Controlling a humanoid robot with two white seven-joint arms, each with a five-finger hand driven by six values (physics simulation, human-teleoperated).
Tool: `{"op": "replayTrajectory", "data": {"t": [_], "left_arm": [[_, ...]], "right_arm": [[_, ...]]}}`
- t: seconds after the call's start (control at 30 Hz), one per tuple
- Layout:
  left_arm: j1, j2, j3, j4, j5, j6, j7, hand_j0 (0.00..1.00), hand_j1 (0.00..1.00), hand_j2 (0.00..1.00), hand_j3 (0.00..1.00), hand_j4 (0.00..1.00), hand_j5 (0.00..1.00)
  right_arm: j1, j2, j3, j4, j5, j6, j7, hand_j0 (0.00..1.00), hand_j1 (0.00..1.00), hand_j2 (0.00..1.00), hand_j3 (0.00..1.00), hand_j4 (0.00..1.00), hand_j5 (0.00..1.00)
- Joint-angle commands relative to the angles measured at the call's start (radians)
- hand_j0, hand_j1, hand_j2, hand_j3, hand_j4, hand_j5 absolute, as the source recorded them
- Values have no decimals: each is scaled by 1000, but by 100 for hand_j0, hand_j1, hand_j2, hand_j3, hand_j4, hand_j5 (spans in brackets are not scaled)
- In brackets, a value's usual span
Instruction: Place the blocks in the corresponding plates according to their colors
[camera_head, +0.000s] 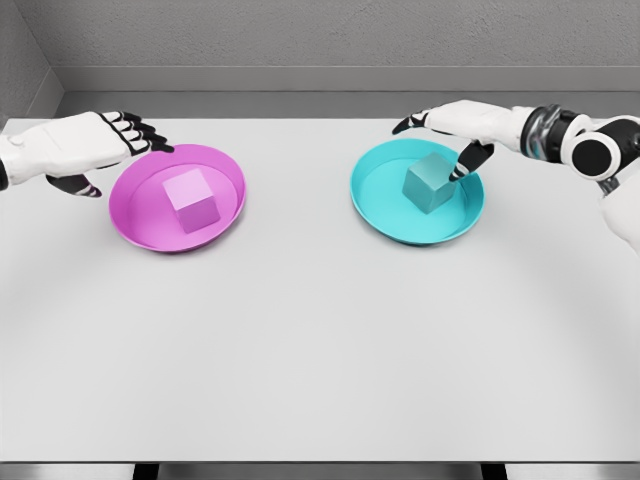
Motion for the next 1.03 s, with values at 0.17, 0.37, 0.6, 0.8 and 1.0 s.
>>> {"op": "replayTrajectory", "data": {"t": [0.17, 0.37, 0.6, 0.8, 1.0], "left_arm": [[0, 7, 2, 0, 8, 1, 2, 100, 100, 100, 100, 100, 100], [0, 7, 2, 0, 8, 1, 0, 100, 100, 100, 100, 100, 100], [0, 10, 2, 0, 8, 1, 0, 100, 100, 100, 100, 100, 100], [0, 12, 2, 0, 8, 1, 0, 100, 100, 100, 100, 100, 100], [0, 12, 2, 0, 8, 1, 0, 100, 100, 100, 100, 100, 100]], "right_arm": [[5, -87, -46, -150, -6, 5, 0, 100, 100, 100, 100, 100, 100], [186, -232, -272, -342, -45, -143, 0, 100, 100, 100, 100, 100, 100], [390, -301, -411, -379, -98, -282, 0, 100, 100, 100, 100, 100, 100], [408, -301, -404, -380, -104, -282, 0, 100, 100, 100, 100, 100, 100], [411, -303, -405, -379, -104, -282, 0, 100, 100, 100, 100, 100, 100]]}}
